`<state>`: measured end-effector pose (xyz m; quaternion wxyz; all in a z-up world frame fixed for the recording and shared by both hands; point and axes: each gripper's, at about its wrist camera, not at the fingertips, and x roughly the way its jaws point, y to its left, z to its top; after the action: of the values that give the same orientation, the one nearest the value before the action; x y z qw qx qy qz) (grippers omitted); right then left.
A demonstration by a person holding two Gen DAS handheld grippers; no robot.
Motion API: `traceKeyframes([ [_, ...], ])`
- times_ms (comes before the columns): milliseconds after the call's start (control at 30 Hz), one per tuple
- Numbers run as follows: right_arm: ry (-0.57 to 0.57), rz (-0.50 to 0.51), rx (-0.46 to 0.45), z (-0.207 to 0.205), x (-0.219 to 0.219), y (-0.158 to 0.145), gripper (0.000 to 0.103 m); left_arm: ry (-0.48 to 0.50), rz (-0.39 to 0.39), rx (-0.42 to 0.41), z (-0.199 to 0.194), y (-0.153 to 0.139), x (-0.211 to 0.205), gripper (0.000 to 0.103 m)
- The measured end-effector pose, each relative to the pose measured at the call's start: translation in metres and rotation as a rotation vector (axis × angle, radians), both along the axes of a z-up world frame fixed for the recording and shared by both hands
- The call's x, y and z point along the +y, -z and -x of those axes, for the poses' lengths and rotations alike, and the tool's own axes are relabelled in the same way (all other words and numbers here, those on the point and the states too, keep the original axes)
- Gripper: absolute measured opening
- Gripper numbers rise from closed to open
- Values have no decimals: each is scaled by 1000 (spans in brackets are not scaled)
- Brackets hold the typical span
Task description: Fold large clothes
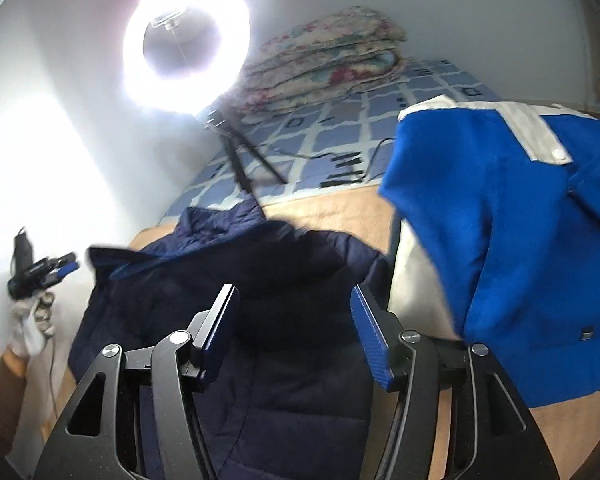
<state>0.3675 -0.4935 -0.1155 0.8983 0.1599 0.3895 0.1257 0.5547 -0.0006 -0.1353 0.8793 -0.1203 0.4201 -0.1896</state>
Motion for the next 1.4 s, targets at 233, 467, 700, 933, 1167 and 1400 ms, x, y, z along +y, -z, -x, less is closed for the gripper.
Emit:
traceKeyframes([
  [233, 5, 185, 89, -32, 28, 27, 57, -87, -216, 90, -39, 58, -28, 58],
  [467, 57, 206, 143, -49, 11, 34, 57, -140, -167, 124, -47, 70, 3, 59],
  [700, 77, 192, 130, -69, 9, 28, 57, -98, -113, 129, -60, 67, 8, 72],
  [933, 59, 320, 193, -91, 33, 55, 57, -75, -181, 124, -67, 80, -8, 69],
  [1167, -3, 401, 192, -85, 56, 66, 6, -30, -330, 58, -57, 79, -37, 6],
  [1400, 25, 500, 93, -70, 63, 36, 4, -32, -383, -79, -38, 45, -37, 3],
])
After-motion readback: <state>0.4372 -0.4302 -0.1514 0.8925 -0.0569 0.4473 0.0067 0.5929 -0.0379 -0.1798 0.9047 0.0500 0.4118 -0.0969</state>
